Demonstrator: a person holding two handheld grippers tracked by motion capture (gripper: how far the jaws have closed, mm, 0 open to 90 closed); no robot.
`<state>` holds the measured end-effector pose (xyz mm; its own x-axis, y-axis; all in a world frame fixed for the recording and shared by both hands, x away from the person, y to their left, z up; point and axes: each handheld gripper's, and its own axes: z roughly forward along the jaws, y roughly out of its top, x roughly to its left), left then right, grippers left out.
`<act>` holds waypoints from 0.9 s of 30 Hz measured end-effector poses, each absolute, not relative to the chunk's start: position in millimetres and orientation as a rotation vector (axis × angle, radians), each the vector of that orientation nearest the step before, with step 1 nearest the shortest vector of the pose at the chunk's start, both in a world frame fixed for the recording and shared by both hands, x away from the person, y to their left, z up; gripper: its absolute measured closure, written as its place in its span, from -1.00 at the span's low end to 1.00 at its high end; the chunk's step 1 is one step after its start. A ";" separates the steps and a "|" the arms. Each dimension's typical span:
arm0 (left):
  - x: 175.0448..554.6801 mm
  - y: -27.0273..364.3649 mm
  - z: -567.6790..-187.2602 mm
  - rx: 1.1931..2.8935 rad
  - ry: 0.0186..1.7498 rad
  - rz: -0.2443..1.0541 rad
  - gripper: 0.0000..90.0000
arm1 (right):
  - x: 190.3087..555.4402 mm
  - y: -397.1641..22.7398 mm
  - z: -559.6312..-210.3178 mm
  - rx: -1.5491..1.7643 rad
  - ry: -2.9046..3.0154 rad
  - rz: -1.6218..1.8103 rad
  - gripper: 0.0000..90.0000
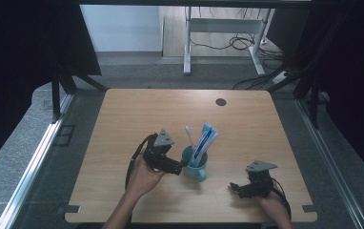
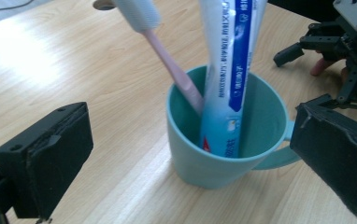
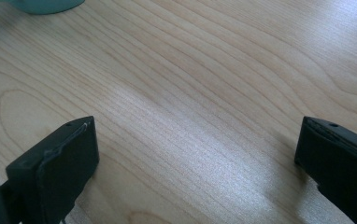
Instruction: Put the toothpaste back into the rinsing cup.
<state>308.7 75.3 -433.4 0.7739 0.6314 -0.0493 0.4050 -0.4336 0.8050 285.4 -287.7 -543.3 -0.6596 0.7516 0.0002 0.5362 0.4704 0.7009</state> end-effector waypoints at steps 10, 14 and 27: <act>307.0 97.3 -431.1 2.102 0.791 0.374 -1.00 | 285.3 -287.7 -543.3 1.094 2.415 0.988 -1.00; 306.7 105.1 -432.6 2.111 0.806 0.389 -1.00 | 285.2 -287.6 -543.2 1.097 2.415 0.987 -1.00; 304.3 134.2 -437.7 2.122 0.879 0.441 -1.00 | 285.3 -287.6 -543.3 1.095 2.415 0.988 -1.00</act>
